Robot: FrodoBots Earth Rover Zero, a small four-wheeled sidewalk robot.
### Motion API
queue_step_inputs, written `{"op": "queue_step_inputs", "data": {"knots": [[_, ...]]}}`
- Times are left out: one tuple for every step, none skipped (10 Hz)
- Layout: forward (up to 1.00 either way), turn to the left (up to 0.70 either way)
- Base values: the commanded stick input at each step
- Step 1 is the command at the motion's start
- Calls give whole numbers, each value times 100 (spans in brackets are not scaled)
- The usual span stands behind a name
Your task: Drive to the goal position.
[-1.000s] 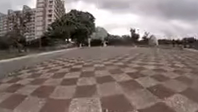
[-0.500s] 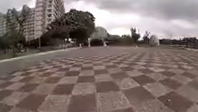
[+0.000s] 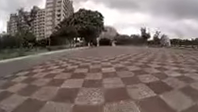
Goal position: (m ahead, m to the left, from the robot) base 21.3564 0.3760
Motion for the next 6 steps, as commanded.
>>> {"op": "queue_step_inputs", "data": {"knots": [[50, 0], [50, 0], [50, 0], [50, 0], [50, 0], [50, 0]]}}
